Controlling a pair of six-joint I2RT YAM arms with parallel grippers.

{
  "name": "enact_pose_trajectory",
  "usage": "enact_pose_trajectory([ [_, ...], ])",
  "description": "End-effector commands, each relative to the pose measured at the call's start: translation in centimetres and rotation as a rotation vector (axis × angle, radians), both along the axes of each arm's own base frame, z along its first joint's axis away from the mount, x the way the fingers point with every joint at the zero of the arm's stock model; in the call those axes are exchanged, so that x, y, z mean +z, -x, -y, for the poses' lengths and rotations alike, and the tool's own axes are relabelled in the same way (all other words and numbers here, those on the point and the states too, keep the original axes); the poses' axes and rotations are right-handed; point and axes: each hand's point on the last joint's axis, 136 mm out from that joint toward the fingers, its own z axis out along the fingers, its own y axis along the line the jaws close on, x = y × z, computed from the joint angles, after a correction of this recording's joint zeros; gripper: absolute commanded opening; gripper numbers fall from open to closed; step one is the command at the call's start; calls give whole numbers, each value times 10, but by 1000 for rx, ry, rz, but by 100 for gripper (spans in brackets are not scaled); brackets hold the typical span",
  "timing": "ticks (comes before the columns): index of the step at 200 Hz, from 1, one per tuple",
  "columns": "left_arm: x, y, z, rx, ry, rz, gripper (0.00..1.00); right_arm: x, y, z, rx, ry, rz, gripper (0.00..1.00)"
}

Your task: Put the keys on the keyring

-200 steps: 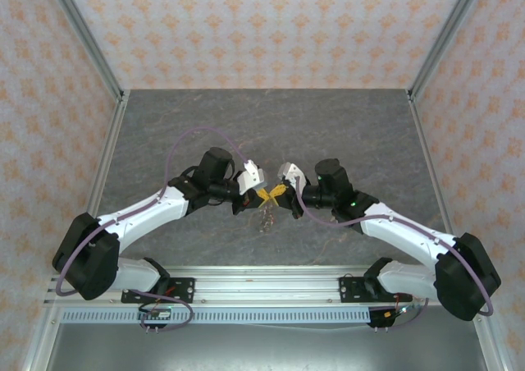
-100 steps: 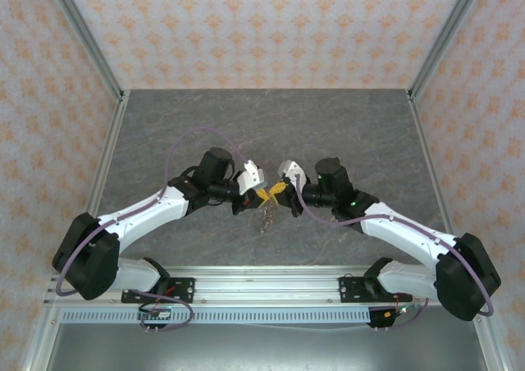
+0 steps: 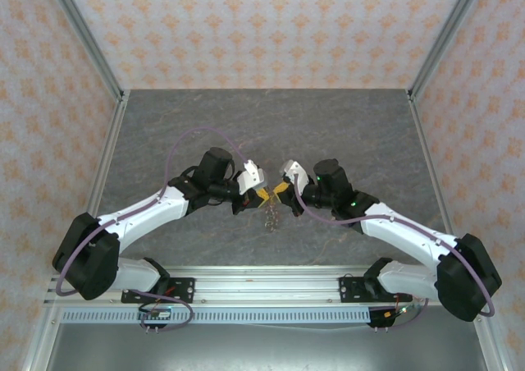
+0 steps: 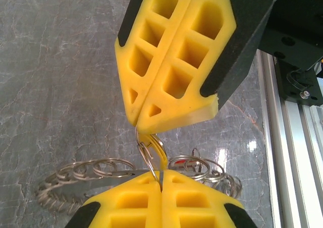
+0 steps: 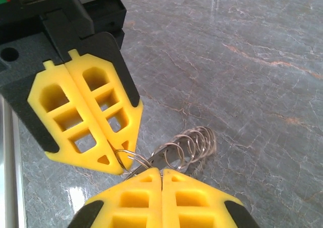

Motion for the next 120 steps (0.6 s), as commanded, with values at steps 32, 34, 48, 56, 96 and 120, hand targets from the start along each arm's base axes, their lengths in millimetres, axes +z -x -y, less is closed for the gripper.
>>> enact_pose_trajectory([
  [32, 10, 2, 4, -20, 35, 38, 0, 11, -22, 10, -147, -11, -13, 0],
  [34, 9, 1, 4, -17, 34, 39, 0, 11, -21, 9, -146, -11, -15, 0],
  [48, 6, -2, 3, 5, 38, 38, 0, 13, -20, 9, -139, -20, -15, 0],
  [56, 4, -2, 4, 15, 45, 37, 0, 15, -19, 8, -135, -31, -9, 0],
  [96, -7, -10, 0, 82, 51, 55, 0, 18, -20, 8, -138, -24, -15, 0],
  [120, -9, -14, -1, 109, 66, 66, 0, 17, -19, 7, -127, -8, -15, 0],
])
